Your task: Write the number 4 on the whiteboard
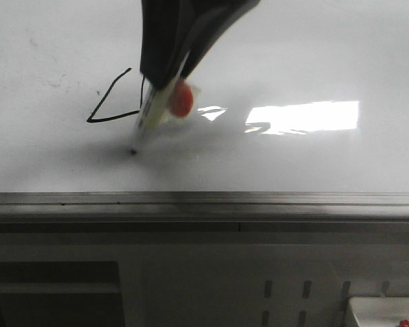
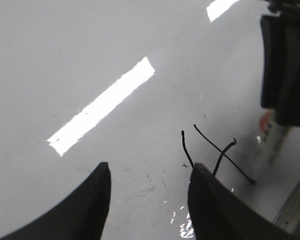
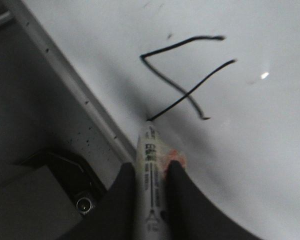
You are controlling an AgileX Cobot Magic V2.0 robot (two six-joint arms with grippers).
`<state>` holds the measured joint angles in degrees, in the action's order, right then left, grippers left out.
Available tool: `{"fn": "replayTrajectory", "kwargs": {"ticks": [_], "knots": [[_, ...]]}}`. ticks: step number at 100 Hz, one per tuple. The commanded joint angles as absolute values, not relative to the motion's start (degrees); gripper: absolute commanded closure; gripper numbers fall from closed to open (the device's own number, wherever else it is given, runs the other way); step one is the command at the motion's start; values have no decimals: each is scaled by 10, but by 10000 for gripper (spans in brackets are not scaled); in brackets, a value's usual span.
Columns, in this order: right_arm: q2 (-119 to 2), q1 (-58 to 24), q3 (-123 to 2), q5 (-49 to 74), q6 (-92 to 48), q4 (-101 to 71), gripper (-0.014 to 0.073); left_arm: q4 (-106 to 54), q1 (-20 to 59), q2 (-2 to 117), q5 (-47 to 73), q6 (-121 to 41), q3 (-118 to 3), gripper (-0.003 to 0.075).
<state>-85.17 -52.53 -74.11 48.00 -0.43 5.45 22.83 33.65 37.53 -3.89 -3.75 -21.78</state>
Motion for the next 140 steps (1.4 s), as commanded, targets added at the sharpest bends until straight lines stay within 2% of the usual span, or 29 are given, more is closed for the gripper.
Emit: {"fn": "replayTrajectory", "kwargs": {"ticks": [1, 33, 60, 104, 109, 114, 126, 140], "knots": [[-838, -534, -738, 452, -12, 55, 658, 222, 335, 374, -82, -32, -236, 387], [-782, -564, -779, 452, -12, 43, 658, 225, 345, 375, -100, -32, -236, 387], [-785, -597, -813, 471, -16, 43, 658, 285, 429, 433, -116, -32, -236, 387], [-791, -603, -813, 465, -16, 22, 658, 272, 429, 517, -173, -32, -236, 392], [-791, -603, -813, 465, -16, 21, 658, 272, 429, 524, -173, -32, -236, 423], [-791, -603, -813, 465, -16, 22, 658, 272, 429, 528, -175, -32, -236, 491], [-791, -603, -813, 472, -16, 22, 658, 272, 429, 528, -182, -32, -236, 741], [-791, -603, -813, 474, -16, 23, 658, 274, 429, 528, -185, -32, -236, 741]]}}
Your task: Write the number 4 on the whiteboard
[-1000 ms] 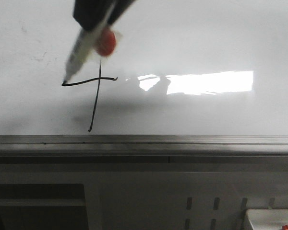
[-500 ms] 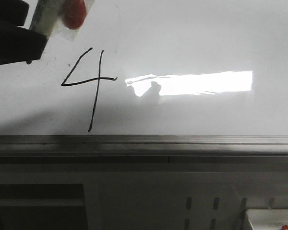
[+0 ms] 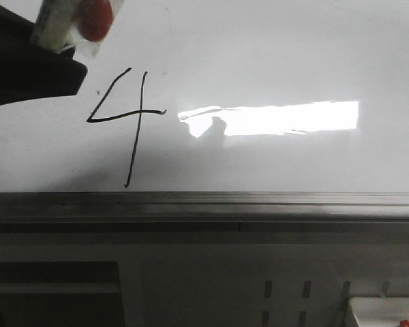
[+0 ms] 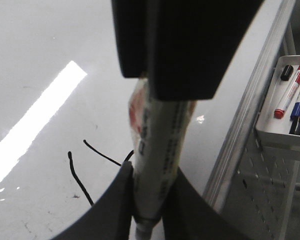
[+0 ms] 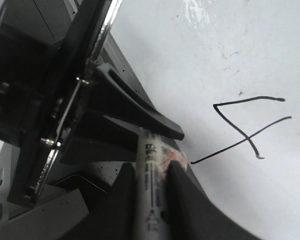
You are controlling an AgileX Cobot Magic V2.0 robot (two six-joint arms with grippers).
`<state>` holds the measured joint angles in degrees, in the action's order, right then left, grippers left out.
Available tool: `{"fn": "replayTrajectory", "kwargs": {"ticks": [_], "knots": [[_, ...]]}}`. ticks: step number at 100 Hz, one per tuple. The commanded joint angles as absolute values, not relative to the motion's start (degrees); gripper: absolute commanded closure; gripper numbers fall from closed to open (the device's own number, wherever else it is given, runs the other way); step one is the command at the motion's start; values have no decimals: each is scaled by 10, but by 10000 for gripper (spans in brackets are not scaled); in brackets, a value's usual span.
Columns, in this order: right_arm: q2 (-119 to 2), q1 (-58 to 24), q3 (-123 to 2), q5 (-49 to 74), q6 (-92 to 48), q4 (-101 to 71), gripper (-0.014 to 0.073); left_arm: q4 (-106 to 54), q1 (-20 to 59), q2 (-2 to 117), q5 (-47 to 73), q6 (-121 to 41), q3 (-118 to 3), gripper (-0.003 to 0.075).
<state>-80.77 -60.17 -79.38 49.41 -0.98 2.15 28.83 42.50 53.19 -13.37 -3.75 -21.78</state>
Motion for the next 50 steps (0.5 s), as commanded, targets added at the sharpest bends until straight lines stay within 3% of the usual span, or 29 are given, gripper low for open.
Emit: {"fn": "replayTrajectory", "kwargs": {"ticks": [1, 8, 12, 17, 27, 32, 37, 50], "knots": [[-791, -603, -813, 474, -16, 24, 657, 274, 429, 528, -185, -32, -236, 741], [-791, -603, -813, 472, -17, 31, 629, 274, 429, 528, -185, -32, -236, 741], [-791, -603, -813, 471, -17, 35, 563, 274, 429, 528, -185, -32, -236, 741], [-791, -603, -813, 465, -17, 46, 435, 274, 429, 528, -183, -32, -236, 741], [-790, -603, -813, 436, -16, 92, 99, 250, 429, 528, -159, -32, -236, 741], [-788, -603, -813, 421, -9, 127, -1, 212, 427, 528, -132, -32, -236, 741], [-783, -603, -813, 414, 16, 173, -43, 157, 422, 528, -103, -32, -239, 741], [-762, -603, -813, 413, 84, 270, -29, -30, 386, 528, -3, -32, -262, 741]]}}
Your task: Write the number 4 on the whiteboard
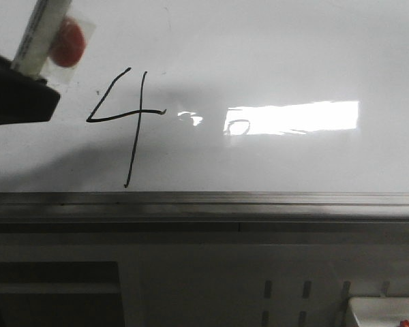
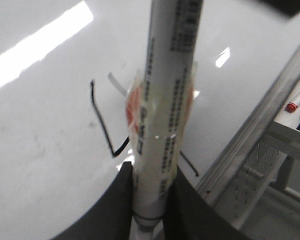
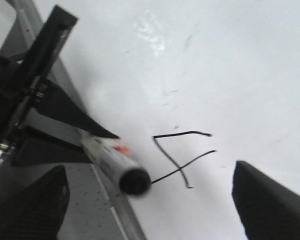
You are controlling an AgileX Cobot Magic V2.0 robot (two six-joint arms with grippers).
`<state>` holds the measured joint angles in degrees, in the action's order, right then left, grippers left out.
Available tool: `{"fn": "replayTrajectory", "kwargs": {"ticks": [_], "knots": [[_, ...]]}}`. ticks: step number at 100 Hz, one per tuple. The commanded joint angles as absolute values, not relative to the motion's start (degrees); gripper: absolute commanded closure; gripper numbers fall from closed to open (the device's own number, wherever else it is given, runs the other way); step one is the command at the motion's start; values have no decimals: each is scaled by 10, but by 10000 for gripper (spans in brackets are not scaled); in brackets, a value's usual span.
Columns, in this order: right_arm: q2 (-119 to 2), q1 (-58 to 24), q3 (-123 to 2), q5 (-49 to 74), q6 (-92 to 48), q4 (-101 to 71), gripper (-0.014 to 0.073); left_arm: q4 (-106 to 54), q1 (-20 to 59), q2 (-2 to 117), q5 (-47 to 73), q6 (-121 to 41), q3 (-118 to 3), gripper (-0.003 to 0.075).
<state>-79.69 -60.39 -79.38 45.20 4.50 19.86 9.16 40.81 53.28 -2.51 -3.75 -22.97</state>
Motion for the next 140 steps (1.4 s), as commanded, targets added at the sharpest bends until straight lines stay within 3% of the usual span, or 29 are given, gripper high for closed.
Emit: {"fn": "replayTrajectory", "kwargs": {"ticks": [1, 17, 37, 73, 83, 95, 102, 121, 125, 130, 135, 140], "knots": [[-761, -603, -813, 413, 86, 277, -24, -50, 383, 528, 6, -32, -265, 741], [-741, -602, -813, 413, 105, 304, 32, -200, 325, 531, 46, -32, -279, 741], [-740, -602, -813, 414, 117, 304, 53, -264, 289, 560, 133, -32, -295, 741], [-740, -602, -813, 420, 124, 303, 53, -289, 288, 610, 83, -32, -295, 735], [-740, -602, -813, 428, 124, 303, 53, -295, 288, 610, 59, -32, -295, 641], [-740, -602, -813, 436, 125, 303, 53, -301, 288, 610, 51, -32, -295, 401], [-740, -602, -813, 440, 125, 303, 53, -308, 288, 610, 53, -32, -295, 312], [-738, -602, -813, 447, 125, 303, 55, -308, 288, 604, 68, -32, -296, 281], [-737, -602, -811, 444, 125, 305, 85, -308, 288, 594, 75, -32, -297, 281], [-728, -602, -807, 436, 125, 305, 181, -307, 288, 579, 81, -32, -297, 281], [-717, -602, -802, 433, 126, 305, 339, -301, 288, 557, 83, -32, -297, 282], [-702, -602, -792, 432, 131, 305, 552, -292, 288, 533, 83, -32, -297, 301]]}}
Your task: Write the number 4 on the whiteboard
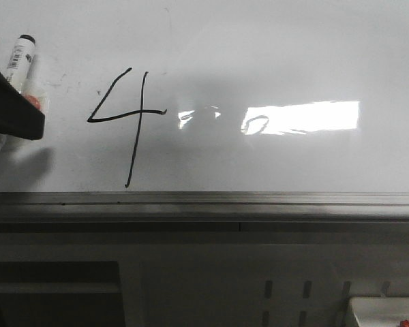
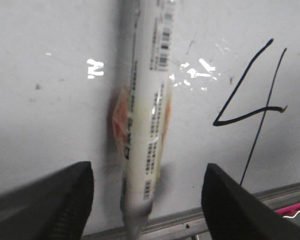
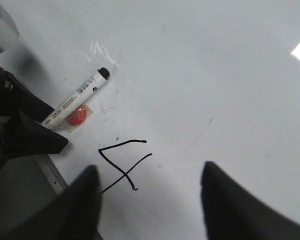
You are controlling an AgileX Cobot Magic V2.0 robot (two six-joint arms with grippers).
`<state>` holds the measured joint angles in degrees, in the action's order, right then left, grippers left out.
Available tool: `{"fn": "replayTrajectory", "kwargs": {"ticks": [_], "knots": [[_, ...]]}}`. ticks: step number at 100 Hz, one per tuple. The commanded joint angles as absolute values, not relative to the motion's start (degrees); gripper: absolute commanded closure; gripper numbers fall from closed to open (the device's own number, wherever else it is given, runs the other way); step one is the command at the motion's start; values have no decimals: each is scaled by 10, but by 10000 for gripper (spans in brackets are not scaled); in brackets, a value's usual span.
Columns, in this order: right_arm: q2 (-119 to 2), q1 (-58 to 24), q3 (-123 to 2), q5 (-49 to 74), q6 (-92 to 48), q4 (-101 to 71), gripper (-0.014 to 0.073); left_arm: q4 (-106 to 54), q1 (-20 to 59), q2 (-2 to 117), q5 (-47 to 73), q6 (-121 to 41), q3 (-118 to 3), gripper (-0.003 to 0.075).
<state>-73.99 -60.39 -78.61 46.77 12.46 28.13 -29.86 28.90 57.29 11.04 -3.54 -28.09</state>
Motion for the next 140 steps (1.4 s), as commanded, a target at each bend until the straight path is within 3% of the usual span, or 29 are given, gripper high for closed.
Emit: {"fn": "replayTrajectory", "kwargs": {"ticks": [1, 4, 8, 18, 52, 81, 103, 140], "knots": [[-699, -602, -791, 432, 132, 305, 579, -289, 288, 526, 83, -32, -297, 307], [-691, -602, -782, 431, 138, 305, 669, -287, 288, 511, 82, -32, -297, 356], [-676, -602, -771, 427, 156, 308, 656, -281, 288, 488, 79, -32, -297, 431], [-635, -602, -721, 398, 181, 318, 659, -257, 288, 428, 70, -35, -297, 739], [-387, -602, -419, 149, 230, 374, 657, -119, 289, 233, 64, -37, -279, 741], [-166, -602, -205, 147, 234, 374, 658, 22, 289, 69, 13, -37, -152, 741], [-74, -602, -174, 141, 234, 374, 658, 22, 289, 22, -5, -37, -131, 741], [-69, -602, -174, 142, 234, 374, 658, 22, 289, 22, -5, -37, -131, 741]]}}
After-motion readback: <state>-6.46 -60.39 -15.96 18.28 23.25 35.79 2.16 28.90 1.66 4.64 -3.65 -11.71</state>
